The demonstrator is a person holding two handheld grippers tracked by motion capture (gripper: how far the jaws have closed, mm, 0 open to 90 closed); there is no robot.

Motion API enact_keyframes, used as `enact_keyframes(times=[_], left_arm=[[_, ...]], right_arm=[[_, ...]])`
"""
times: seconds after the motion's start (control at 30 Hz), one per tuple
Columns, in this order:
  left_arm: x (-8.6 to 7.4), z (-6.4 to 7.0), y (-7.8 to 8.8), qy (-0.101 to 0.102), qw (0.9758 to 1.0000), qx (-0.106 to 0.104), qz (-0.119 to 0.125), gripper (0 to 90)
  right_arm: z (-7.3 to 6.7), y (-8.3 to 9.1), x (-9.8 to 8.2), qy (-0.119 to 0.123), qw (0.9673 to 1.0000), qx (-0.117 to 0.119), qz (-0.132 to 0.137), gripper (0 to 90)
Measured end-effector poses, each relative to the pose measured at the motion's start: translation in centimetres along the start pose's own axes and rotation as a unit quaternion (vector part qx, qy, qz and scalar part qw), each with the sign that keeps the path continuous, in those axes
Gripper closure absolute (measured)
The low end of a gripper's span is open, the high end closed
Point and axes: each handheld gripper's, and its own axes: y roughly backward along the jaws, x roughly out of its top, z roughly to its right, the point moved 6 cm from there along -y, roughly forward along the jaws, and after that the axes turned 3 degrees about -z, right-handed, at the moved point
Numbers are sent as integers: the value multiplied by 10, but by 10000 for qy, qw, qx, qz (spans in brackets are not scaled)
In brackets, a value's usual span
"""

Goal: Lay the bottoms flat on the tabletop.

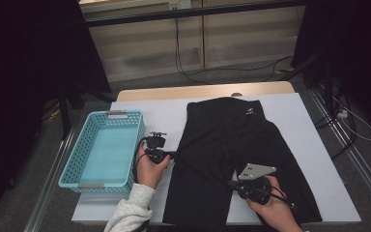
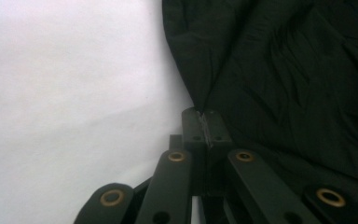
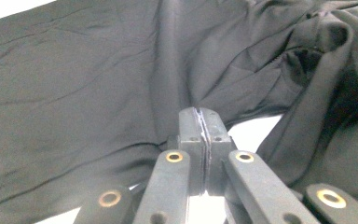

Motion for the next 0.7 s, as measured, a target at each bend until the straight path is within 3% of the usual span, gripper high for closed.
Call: enact_keyframes(times=[0.23,0.47,0.6,0.7], left_arm=[[0,3,0,-1,10000,-78,41,900],[-3,0,-3,-7,10000,-14,26,900],[-1,1,0,-45,10000,10,75,900],[-2,1,0,-39,10000,0,48,900]], right_arm=[[3,6,-5,-27,10000,27,-57,900],[5,5,-5,-4,10000,23,-41,892],[3,6,1,125,9999,-9,48,786],[8,14,6,65,9998,-94,186,735]])
